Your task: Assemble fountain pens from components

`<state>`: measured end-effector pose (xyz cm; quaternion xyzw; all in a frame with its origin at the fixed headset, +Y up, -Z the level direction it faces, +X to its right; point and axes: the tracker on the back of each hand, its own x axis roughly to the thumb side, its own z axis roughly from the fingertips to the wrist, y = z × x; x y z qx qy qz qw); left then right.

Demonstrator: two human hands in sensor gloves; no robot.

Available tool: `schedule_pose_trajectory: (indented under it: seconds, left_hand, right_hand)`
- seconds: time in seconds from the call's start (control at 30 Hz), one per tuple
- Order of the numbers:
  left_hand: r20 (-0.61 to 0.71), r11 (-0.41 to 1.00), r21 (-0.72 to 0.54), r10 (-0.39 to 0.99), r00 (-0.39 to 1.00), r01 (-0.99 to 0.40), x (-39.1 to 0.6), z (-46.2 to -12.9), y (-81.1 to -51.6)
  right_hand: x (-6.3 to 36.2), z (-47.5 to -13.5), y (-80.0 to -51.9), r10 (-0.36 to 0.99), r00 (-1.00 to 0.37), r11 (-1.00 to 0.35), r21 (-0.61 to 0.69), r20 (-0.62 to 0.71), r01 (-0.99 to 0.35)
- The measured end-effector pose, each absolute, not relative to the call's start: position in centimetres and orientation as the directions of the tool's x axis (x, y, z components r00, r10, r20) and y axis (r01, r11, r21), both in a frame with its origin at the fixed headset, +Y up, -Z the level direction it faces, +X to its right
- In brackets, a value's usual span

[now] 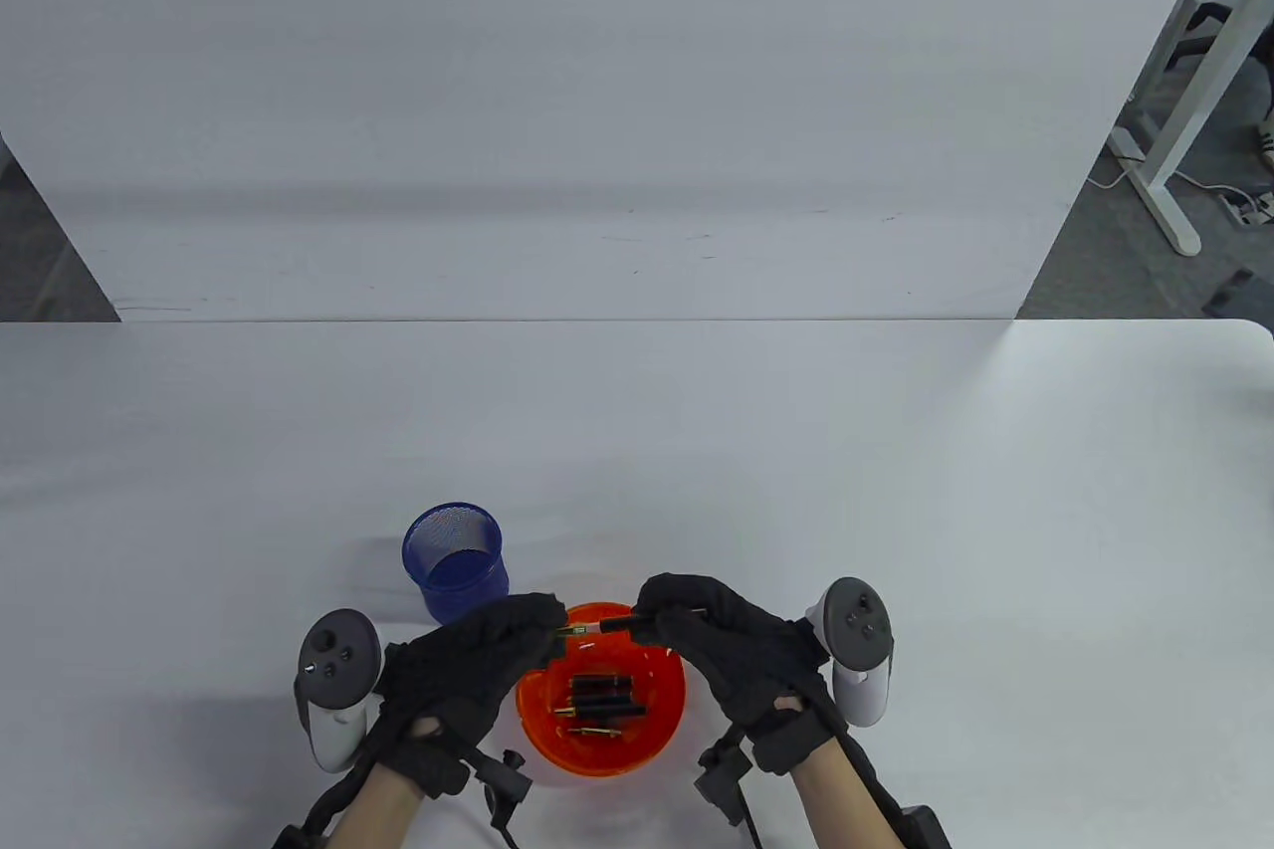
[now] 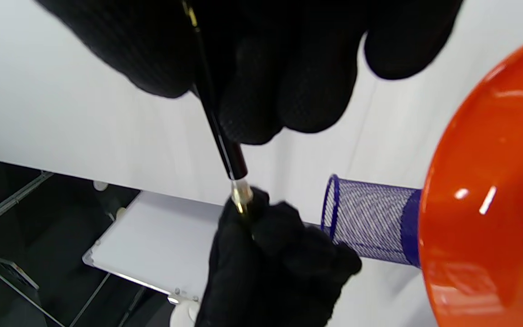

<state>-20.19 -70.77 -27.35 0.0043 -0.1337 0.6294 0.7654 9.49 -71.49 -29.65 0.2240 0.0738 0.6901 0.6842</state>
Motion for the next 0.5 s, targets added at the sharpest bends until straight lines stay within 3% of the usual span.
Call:
schedule_pose_trajectory:
  seconds: [0.27, 0.5]
  left_hand:
    - [0.134, 0.078, -0.196, 0.990, 0.052, -0.978, -20.3, -27.6, -71.6]
    - [0.115, 0.090, -0.142, 0.991, 0.074, -0.986, -21.1, -27.7, -71.7]
  right_hand:
    - [9.1, -29.7, -72.0, 0.984, 0.061, -0.022, 0.458, 0.166, -0.889]
    - [10.5, -29.9, -71.1, 0.973, -0.073, -0.159, 0.413, 0.217, -0.897]
